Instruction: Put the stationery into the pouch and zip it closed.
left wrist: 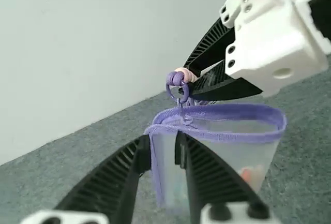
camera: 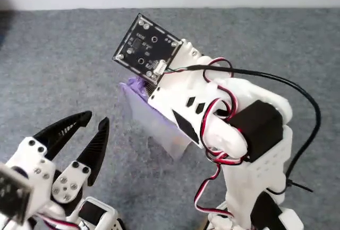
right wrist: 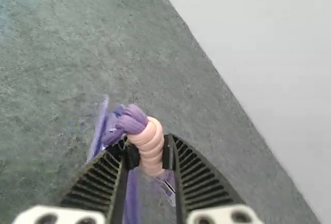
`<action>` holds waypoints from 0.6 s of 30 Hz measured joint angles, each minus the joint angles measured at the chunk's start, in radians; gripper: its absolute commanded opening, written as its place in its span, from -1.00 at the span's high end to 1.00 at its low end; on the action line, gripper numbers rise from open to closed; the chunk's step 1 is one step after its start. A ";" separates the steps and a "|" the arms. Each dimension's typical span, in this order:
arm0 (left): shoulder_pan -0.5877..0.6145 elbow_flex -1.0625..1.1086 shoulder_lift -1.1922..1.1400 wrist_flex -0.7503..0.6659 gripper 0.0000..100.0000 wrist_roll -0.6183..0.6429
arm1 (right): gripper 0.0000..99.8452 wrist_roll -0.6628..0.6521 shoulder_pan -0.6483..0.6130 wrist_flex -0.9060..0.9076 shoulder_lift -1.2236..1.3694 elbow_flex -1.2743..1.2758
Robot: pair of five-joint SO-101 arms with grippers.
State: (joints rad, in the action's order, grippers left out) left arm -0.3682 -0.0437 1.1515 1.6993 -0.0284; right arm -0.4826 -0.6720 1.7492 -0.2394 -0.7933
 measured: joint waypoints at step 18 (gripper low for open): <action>0.000 0.341 0.000 -0.149 0.81 0.043 | 0.99 0.008 0.009 -0.167 0.003 0.000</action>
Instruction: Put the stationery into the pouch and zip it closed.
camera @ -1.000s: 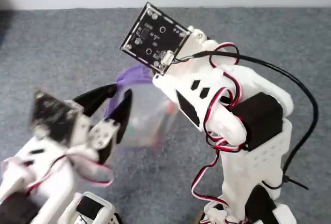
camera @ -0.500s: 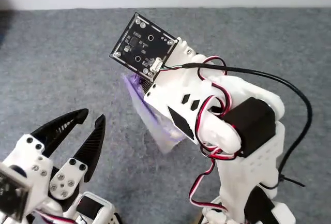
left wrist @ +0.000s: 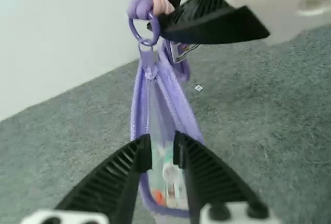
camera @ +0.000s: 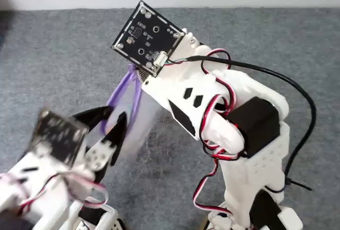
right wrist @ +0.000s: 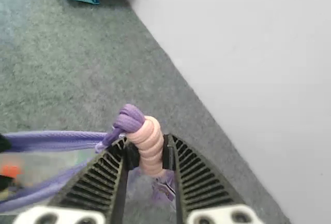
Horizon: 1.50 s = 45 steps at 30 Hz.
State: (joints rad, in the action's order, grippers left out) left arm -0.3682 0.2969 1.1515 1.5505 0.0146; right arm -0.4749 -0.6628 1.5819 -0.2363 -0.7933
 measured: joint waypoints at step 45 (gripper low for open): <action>0.160 0.034 0.181 -0.080 0.81 -0.146 | 0.99 0.150 -0.011 0.164 -0.005 0.172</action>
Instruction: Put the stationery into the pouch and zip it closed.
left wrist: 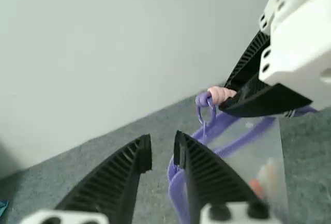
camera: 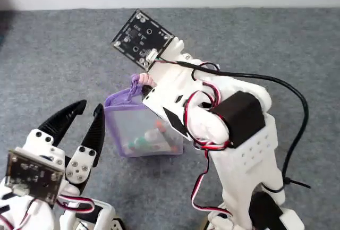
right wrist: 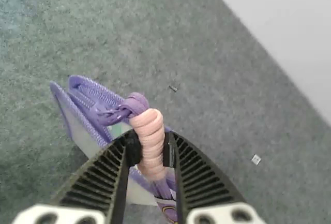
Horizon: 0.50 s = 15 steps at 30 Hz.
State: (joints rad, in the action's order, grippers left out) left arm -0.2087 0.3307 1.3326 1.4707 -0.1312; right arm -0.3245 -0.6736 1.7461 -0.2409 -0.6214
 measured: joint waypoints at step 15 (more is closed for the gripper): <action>0.196 0.034 0.005 0.046 0.42 -0.095 | 0.99 0.008 -0.081 -0.018 -0.293 0.405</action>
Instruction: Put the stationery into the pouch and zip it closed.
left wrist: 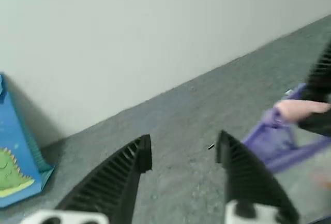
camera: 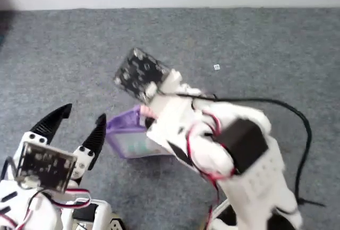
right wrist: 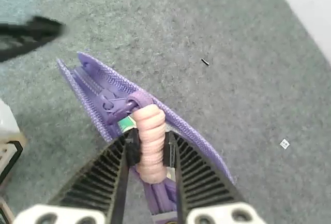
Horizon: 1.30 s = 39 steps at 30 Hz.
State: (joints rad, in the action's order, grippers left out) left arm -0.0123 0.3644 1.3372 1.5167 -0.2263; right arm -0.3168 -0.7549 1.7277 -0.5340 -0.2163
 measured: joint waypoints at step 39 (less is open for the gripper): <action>-0.324 0.247 0.000 -0.077 0.42 -0.032 | 0.99 -0.195 0.091 -0.247 -0.252 0.347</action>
State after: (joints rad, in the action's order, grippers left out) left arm -0.3360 0.6114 1.3372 1.4400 -0.2585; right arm -0.5117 -0.6644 1.4807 -0.7856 0.1304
